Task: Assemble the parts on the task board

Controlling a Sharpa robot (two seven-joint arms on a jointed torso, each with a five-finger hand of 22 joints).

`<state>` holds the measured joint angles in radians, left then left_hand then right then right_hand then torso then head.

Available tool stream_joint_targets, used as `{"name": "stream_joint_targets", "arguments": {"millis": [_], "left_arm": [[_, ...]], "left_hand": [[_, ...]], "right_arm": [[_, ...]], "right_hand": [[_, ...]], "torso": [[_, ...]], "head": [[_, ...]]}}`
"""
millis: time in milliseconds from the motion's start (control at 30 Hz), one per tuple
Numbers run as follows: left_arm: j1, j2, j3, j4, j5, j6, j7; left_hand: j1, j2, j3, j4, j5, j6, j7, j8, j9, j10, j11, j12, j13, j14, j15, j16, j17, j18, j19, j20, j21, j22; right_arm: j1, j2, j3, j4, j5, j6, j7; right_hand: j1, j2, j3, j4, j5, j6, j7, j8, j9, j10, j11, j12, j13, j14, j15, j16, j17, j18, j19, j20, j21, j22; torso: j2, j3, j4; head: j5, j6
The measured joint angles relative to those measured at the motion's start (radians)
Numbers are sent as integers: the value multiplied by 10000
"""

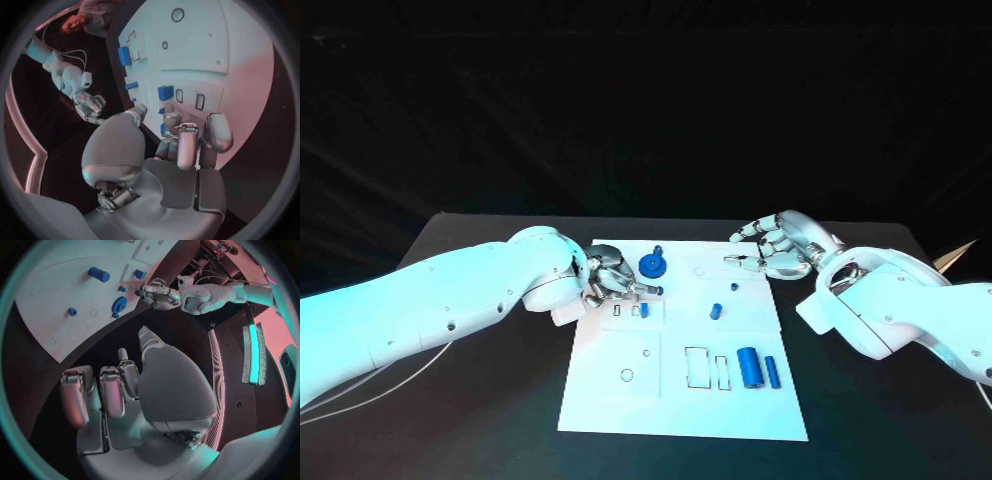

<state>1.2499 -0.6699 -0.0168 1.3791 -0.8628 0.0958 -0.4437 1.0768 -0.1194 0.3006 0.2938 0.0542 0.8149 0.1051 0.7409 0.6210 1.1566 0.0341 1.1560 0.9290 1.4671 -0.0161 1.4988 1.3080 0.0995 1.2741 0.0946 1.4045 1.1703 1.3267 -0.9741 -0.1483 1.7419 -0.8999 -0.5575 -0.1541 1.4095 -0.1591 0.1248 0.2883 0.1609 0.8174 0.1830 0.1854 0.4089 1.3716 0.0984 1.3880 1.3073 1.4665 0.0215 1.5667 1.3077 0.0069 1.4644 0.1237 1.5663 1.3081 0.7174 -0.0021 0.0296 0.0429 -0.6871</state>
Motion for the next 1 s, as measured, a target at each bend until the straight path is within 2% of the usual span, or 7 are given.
{"name": "stream_joint_targets", "arguments": {"millis": [500,1000], "left_arm": [[192,351,-98,-193,-766,640,-537],[221,498,-137,-230,-1044,1183,-680]], "left_hand": [[-59,59,-108,0,0,0,1,92,178,72,-72,92,130,-38,-37,-1,-2,0,34,-34,47,91],[-59,59,-108,0,0,-38,-35,110,296,72,-72,135,150,-2,-73,37,-3,0,69,-69,47,145]], "right_arm": [[18,-62,0,-132,46,157,-32],[22,-54,-1,-219,45,221,-55]], "right_hand": [[0,0,0,0,0,0,0,0,-1,0,0,0,8,0,-1,0,-1,0,0,-1,0,-2],[0,-1,0,0,-1,0,0,0,-1,0,0,0,6,0,-1,0,-3,0,0,-1,0,-4]], "torso": [[11,-17,2],[7,-16,2]], "head": [[-19,-151],[-15,-225]]}}
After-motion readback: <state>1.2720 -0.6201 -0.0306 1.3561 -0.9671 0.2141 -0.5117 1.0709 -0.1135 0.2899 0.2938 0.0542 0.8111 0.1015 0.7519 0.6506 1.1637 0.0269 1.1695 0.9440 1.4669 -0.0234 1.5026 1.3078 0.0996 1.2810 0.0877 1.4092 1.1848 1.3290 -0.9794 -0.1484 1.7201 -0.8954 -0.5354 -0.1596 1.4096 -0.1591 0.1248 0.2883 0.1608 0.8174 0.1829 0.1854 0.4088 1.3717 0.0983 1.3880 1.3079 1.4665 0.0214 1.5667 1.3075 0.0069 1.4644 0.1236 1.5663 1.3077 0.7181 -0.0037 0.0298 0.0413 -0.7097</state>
